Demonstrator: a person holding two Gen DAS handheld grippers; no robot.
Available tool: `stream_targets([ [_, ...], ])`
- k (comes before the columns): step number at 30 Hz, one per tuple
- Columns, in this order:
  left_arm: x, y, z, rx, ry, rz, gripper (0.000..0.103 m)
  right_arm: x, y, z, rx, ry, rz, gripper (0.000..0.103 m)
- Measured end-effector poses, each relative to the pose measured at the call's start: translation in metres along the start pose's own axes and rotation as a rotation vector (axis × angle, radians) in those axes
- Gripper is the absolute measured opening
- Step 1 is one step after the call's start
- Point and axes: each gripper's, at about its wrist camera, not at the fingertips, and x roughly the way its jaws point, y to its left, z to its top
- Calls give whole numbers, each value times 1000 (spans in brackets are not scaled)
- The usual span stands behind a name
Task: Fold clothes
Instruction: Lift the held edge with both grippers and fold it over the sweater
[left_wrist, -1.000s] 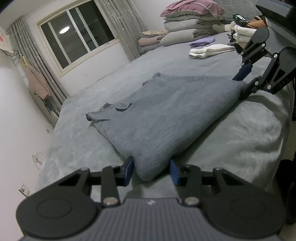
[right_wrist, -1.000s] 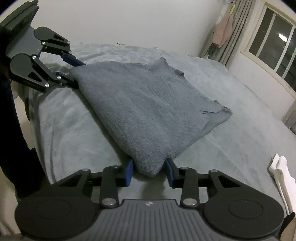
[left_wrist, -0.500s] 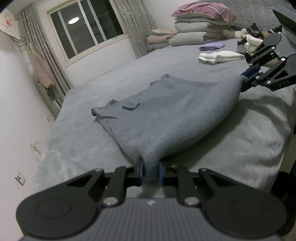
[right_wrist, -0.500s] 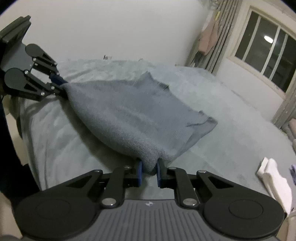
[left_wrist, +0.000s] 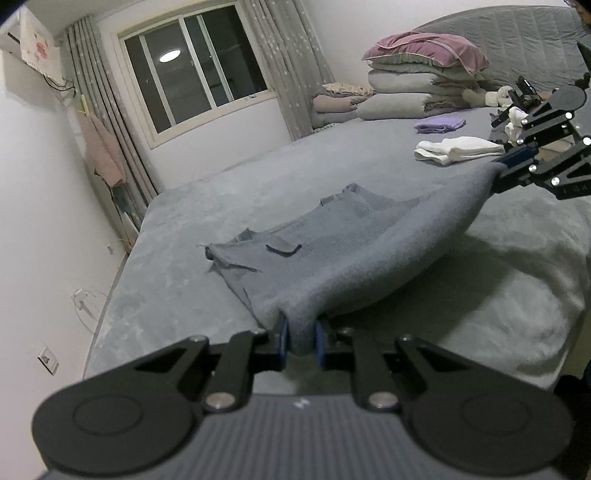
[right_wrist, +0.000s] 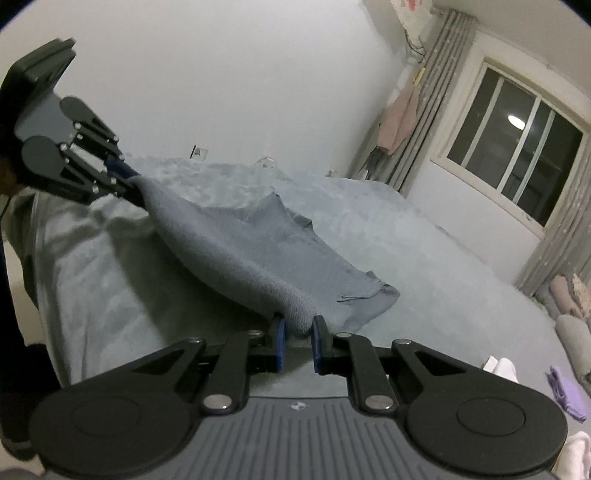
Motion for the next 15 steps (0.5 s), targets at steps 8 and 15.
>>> stream_targets([
  [8,4,-3,-2,15,30,-10,12,20,15,-10,-110,56,-18,20],
  [15,5,-1,-4,8,36,-13,12,34,31,-19,-212,66,-50,36],
])
